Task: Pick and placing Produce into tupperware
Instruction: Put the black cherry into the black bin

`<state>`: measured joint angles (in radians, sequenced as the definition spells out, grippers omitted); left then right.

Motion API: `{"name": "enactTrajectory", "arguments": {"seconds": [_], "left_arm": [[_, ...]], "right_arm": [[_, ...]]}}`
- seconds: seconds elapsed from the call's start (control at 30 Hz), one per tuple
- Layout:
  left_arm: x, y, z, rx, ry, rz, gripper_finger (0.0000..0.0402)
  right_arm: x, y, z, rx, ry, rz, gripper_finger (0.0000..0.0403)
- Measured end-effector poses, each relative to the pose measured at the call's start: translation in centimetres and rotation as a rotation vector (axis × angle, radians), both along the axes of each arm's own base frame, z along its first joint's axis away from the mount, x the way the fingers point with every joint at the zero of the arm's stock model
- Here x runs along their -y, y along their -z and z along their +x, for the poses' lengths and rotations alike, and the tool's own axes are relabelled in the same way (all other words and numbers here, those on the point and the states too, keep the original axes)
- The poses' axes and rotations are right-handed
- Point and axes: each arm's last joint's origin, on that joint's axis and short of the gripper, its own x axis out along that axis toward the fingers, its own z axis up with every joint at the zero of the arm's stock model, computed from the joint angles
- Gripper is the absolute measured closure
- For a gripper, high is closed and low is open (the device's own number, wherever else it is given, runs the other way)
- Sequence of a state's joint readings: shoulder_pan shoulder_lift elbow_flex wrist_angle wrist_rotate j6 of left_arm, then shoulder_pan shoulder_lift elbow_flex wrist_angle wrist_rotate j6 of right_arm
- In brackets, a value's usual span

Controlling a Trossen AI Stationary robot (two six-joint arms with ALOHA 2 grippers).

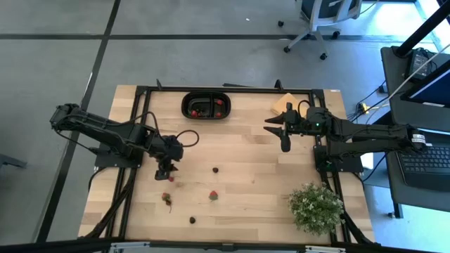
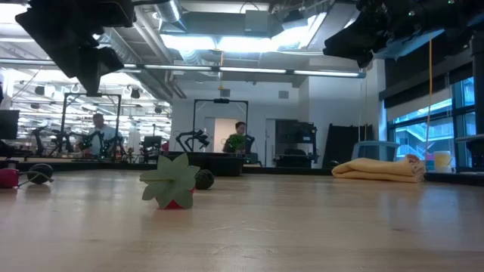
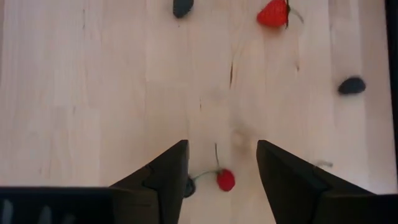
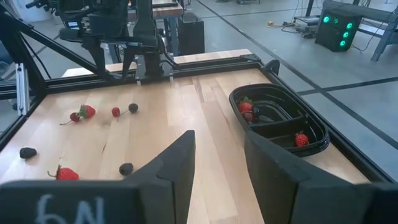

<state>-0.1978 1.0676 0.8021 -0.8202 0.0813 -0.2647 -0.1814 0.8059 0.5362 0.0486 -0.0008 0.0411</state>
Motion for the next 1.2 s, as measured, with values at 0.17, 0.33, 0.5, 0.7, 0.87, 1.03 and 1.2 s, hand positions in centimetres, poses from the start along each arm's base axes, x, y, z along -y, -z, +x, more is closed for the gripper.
{"name": "enactTrajectory", "arguments": {"seconds": [0.17,0.33,0.5,0.7,0.87,1.03,1.2], "left_arm": [[-0.2,0.1,-0.2,-0.005,0.038,0.074,0.0220],[-0.1,0.9,0.3,-0.058,0.047,0.088,0.0220],[0.1,2.8,1.0,-0.196,0.112,0.131,0.0223],[0.2,4.7,1.8,-0.305,0.214,0.174,0.0233],[0.3,5.6,2.2,-0.356,0.277,0.197,0.0240],[0.3,6.4,2.5,-0.394,0.277,0.218,0.0241],[0.4,7.4,2.9,-0.443,0.282,0.222,0.0241]], "right_arm": [[0.0,0.0,0.0,0.000,0.000,0.001,0.0262],[0.0,0.0,0.0,0.000,0.000,0.002,0.0262],[0.0,0.0,0.0,-0.001,0.000,0.001,0.0262],[0.0,0.0,0.0,-0.002,0.000,0.001,0.0262],[0.0,0.1,0.0,-0.013,0.000,0.004,0.0262],[0.0,0.2,-0.1,-0.025,0.000,0.006,0.0262],[0.0,0.2,-0.1,-0.026,0.000,0.005,0.0262]]}}
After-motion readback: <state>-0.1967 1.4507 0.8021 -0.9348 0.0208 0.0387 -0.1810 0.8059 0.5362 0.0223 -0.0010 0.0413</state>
